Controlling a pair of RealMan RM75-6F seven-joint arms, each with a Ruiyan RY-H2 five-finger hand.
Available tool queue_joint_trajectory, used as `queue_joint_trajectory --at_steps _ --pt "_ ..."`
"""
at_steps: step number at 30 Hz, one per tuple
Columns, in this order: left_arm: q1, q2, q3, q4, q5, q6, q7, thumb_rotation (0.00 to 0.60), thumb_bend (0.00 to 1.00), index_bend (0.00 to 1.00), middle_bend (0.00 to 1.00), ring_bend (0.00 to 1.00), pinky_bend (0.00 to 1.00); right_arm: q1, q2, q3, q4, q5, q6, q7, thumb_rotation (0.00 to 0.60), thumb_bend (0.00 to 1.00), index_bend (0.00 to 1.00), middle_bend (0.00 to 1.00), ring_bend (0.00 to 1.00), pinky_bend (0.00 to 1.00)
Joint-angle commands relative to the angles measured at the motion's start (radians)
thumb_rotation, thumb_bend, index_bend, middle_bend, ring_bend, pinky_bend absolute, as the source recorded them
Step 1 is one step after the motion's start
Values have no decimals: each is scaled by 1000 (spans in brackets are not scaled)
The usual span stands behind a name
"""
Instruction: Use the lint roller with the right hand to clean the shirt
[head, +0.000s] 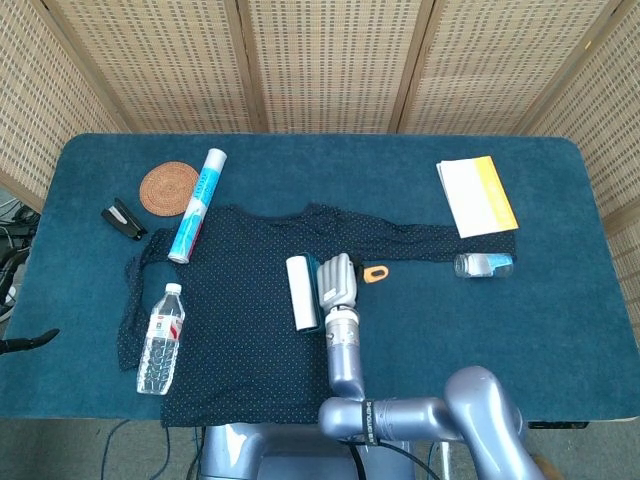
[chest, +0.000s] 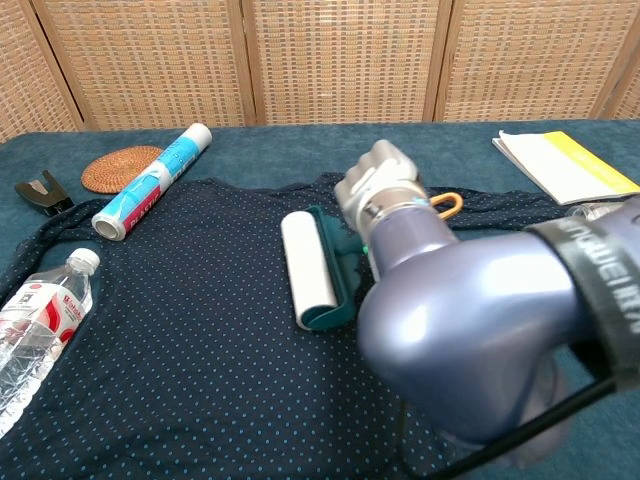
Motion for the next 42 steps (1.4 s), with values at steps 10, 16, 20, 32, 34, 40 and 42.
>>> queue_joint_trajectory --at_steps 10,16,20,32,34,40,42 --pt "-5 3 -2 11 -6 -12 -18 600 0 0 0 0 0 81 -115 78 81 -18 -12 -27 600 856 767 1000 1000 1000" --pt "-6 3 -1 10 -6 -13 -17 600 0 0 0 0 0 65 -119 54 102 -38 -22 -27 600 857 766 1000 1000 1000" --pt "-4 3 -1 10 -4 -7 -16 600 0 0 0 0 0 37 -98 36 97 -47 -16 -24 600 856 766 1000 1000 1000" --pt "-3 -2 1 -4 -4 1 11 600 0 0 0 0 0 -118 104 -73 20 -85 -19 12 600 856 764 1000 1000 1000" --pt "-5 -5 1 -9 -5 1 20 600 0 0 0 0 0 -146 144 -78 20 -76 -18 20 600 856 763 1000 1000 1000" --pt "-6 -6 0 -12 -12 1 27 600 0 0 0 0 0 -161 173 -83 -1 -81 -35 27 600 856 763 1000 1000 1000" --pt "-5 -5 0 -11 -11 1 24 600 0 0 0 0 0 -161 169 -82 0 -81 -37 26 600 854 738 1000 1000 1000"
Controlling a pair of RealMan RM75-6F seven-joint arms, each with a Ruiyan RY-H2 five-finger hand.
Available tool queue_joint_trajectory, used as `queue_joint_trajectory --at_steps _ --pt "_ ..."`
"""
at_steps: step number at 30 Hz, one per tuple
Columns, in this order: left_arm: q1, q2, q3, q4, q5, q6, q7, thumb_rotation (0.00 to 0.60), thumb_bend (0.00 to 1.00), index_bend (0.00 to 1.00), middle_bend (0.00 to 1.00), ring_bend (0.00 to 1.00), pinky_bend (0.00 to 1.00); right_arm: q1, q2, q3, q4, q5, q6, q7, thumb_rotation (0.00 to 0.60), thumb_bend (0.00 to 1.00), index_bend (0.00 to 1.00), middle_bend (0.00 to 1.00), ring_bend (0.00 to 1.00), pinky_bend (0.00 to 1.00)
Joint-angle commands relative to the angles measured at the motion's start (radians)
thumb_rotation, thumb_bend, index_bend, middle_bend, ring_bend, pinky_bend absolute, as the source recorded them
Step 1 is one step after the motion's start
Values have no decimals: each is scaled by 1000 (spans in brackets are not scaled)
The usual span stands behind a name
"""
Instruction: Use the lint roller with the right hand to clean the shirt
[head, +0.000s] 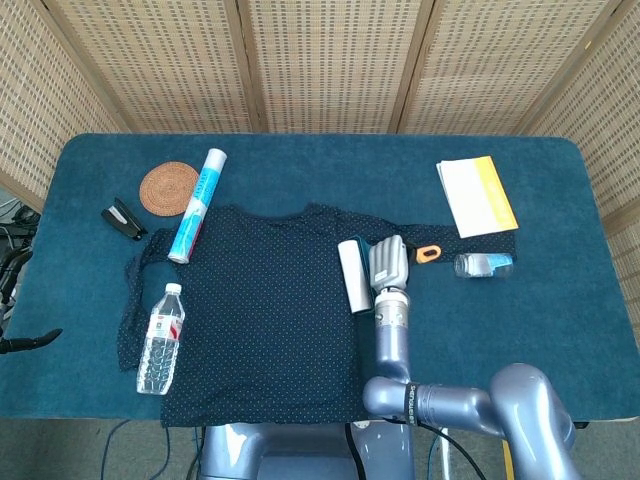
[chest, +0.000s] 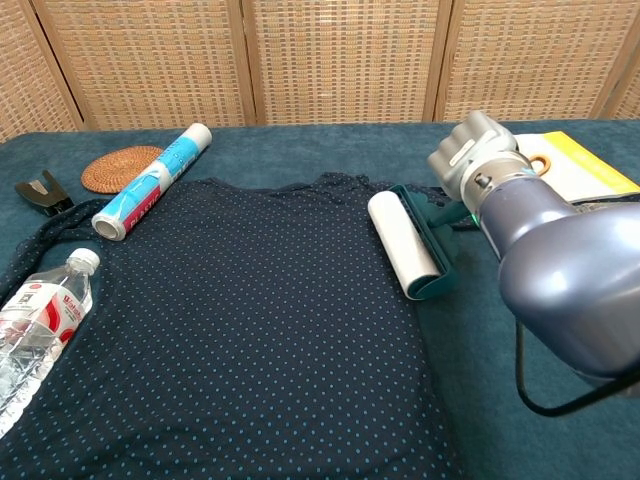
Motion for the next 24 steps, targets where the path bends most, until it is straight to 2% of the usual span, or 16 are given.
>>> queue_joint_trajectory --at_steps 1,2,3,4,5,8,9,11,14,19,22,24 --pt "1 1 0 1 1 1 -3 600 0 0 0 0 0 0 -6 2 3 0 -1 1 600 834 632 1000 1000 1000" --pt "1 1 0 2 2 1 -5 600 0 0 0 0 0 0 -10 5 6 2 0 3 600 771 442 1000 1000 1000" --pt "1 1 1 3 2 1 -6 600 0 0 0 0 0 -1 -11 8 6 3 0 6 600 702 297 1000 1000 1000" --pt "1 2 1 4 3 0 -7 600 0 0 0 0 0 -3 -11 9 6 1 -1 12 600 563 112 1000 1000 1000" --pt "0 2 1 5 3 -2 -9 600 0 0 0 0 0 -6 -10 8 4 -6 1 20 600 402 23 1000 1000 1000" --pt "-1 2 1 6 5 -5 -12 600 0 0 0 0 0 -16 1 8 -12 -11 12 29 600 86 0 1000 1000 1000" --pt "-1 2 2 6 6 -6 -13 600 0 0 0 0 0 -20 7 9 -22 -11 16 32 600 35 0 1000 1000 1000" --pt "-1 3 3 6 11 -5 -15 600 0 0 0 0 0 -30 24 11 -49 -14 29 40 600 1 0 1000 1000 1000" --pt "3 5 6 2 22 3 -17 600 0 0 0 0 0 -53 66 6 -108 -30 57 57 600 0 0 1000 1000 1000" --pt "14 7 12 -3 49 27 -20 600 0 0 0 0 0 -129 193 -18 -279 -93 99 157 600 0 0 1000 1000 1000" --pt "18 6 15 -3 62 35 -19 600 0 0 0 0 0 -196 298 -62 -376 -212 68 322 600 0 0 992 1000 1000" --pt "20 4 16 -2 68 41 -17 600 0 0 0 0 0 -235 358 -94 -408 -303 36 441 600 0 0 944 999 1000"
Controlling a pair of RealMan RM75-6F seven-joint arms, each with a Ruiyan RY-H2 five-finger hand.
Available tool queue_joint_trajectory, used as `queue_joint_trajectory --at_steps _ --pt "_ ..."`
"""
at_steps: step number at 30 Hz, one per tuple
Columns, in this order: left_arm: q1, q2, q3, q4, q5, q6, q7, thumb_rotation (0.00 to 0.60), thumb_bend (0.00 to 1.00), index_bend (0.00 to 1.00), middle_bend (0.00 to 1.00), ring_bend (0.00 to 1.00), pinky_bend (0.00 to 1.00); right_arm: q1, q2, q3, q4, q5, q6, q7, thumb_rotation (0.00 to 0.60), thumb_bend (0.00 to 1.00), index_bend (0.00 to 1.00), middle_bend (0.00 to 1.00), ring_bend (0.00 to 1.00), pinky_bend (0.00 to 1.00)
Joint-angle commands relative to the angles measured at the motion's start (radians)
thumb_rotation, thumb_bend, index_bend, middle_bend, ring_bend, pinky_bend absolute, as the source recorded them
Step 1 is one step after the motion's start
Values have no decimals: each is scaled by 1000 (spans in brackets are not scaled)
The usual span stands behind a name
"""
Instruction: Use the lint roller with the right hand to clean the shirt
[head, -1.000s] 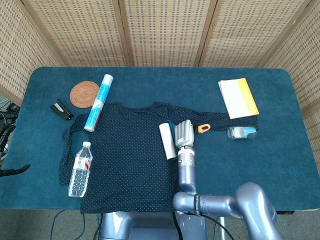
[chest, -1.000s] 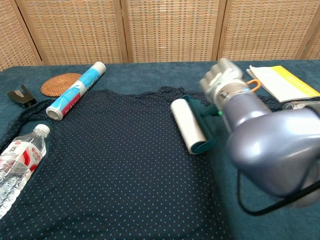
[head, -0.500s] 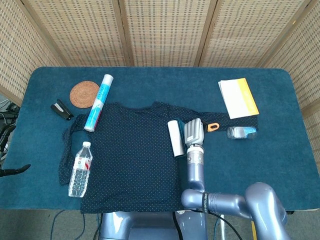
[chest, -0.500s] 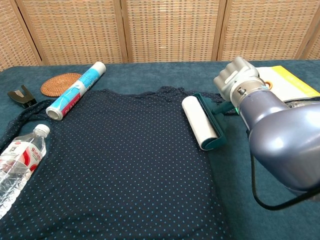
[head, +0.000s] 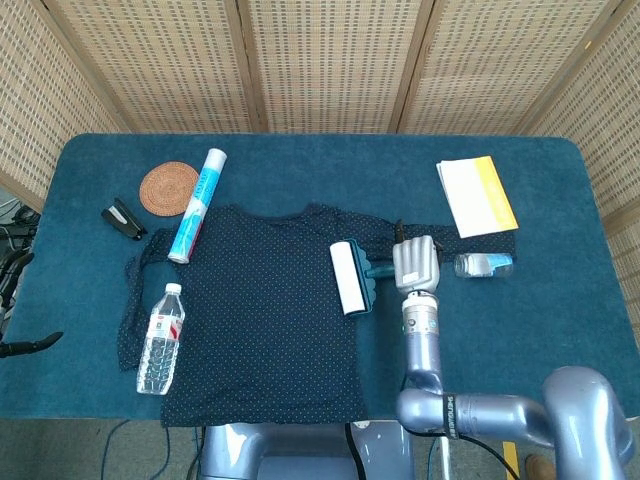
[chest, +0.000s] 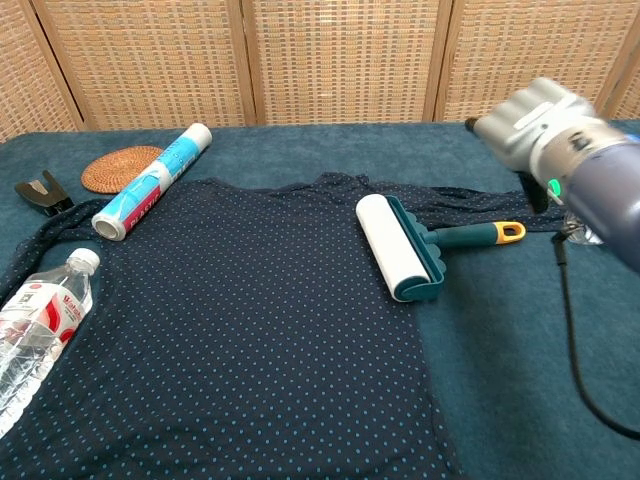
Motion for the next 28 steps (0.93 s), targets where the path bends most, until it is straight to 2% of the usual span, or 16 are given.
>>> queue_joint_trajectory --at_steps 1,3,4,6,8,10,12,14,19,24,28 --pt "4 -3 3 0 10 10 4 600 0 0 0 0 0 -123 181 -90 -124 -242 -54 309 600 0 0 920 991 997" --pt "11 -5 5 -4 30 29 5 600 0 0 0 0 0 -200 266 -152 -129 -433 -67 565 600 0 0 824 911 944" --pt "15 -6 7 -5 37 37 5 600 0 0 0 0 0 -230 299 -181 -121 -495 -79 669 600 0 0 704 778 838" --pt "22 -8 10 -7 51 53 5 600 0 0 0 0 0 -285 363 -229 -102 -588 -98 850 600 0 0 394 400 477" --pt "27 -10 12 -8 62 64 4 600 0 0 0 0 0 -335 398 -259 -76 -662 -84 992 600 0 0 186 149 209" --pt "31 -11 15 -8 71 73 3 600 0 0 0 0 0 -383 419 -287 -44 -727 -61 1115 600 0 0 62 27 54" --pt "35 -12 17 -8 80 79 -1 600 0 0 0 0 0 -423 426 -306 -12 -774 -31 1188 600 0 0 3 0 0" --pt "38 -11 19 -7 88 86 -7 600 0 0 0 0 0 -456 428 -324 17 -810 -9 1225 600 0 0 0 0 0" --pt "49 -6 24 -7 111 105 -22 600 0 0 0 0 0 -535 424 -364 64 -891 56 1226 600 0 0 0 0 0" --pt "54 -6 29 -7 131 115 -27 600 0 0 0 0 0 -578 433 -371 52 -931 87 1178 600 0 0 0 0 0" --pt "57 -10 36 -7 152 123 -19 600 0 0 0 0 0 -605 455 -357 21 -939 92 1166 600 0 0 0 0 0"
